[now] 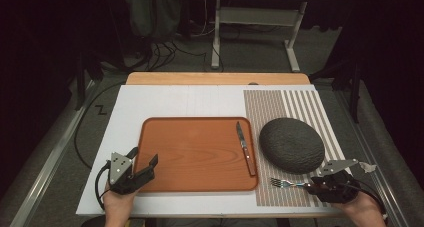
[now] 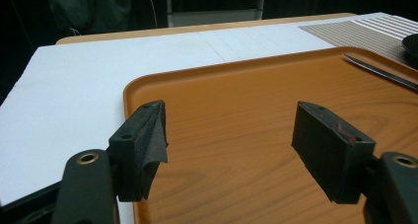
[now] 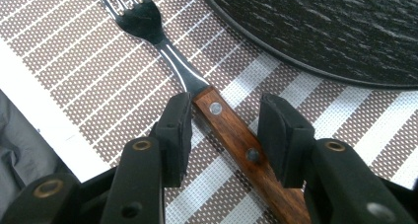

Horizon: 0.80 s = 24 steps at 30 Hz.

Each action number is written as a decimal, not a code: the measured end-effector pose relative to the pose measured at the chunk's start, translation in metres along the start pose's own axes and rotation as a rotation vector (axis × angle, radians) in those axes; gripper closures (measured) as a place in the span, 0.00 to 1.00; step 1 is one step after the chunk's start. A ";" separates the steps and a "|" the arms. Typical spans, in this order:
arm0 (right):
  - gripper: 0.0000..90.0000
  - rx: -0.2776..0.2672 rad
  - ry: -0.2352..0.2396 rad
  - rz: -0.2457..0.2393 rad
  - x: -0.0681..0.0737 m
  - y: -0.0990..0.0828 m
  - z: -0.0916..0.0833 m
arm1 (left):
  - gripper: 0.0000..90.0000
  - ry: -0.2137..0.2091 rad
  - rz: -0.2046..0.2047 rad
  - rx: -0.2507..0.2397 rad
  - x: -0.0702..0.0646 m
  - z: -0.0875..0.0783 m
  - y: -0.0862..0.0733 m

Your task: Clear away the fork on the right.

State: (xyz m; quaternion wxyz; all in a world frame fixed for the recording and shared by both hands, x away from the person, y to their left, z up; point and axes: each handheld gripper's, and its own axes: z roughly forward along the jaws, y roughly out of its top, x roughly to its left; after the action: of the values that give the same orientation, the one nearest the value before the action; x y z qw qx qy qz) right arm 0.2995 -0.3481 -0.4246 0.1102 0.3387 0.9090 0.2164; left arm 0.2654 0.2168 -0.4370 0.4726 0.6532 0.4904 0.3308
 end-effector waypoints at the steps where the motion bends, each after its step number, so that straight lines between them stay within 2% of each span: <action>1: 0.66 0.000 0.000 0.000 0.000 0.000 0.000 | 0.33 0.000 0.000 0.000 0.000 0.000 0.000; 6: 0.74 -0.006 0.013 -0.031 0.004 -0.001 -0.001 | 0.33 0.001 0.001 0.000 0.000 0.000 0.000; 11: 0.76 -0.007 0.022 -0.044 0.005 -0.001 -0.001 | 0.33 0.001 0.001 0.000 0.000 0.000 0.000; 18: 0.81 -0.004 0.039 -0.094 0.009 0.000 -0.001 | 0.33 0.001 0.002 0.000 -0.001 0.001 0.000; 21: 0.82 -0.004 0.042 -0.096 0.009 0.001 0.000 | 0.33 0.001 0.003 0.001 -0.001 0.001 0.000; 24: 0.87 -0.009 0.060 -0.126 0.012 0.007 0.003 | 0.33 -0.001 0.005 0.003 -0.001 0.002 0.000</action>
State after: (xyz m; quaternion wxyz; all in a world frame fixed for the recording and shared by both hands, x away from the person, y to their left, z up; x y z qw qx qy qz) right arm 0.2958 -0.3346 -0.4249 0.0978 0.2737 0.9304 0.2233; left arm 0.2668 0.2155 -0.4376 0.4709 0.6552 0.4893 0.3309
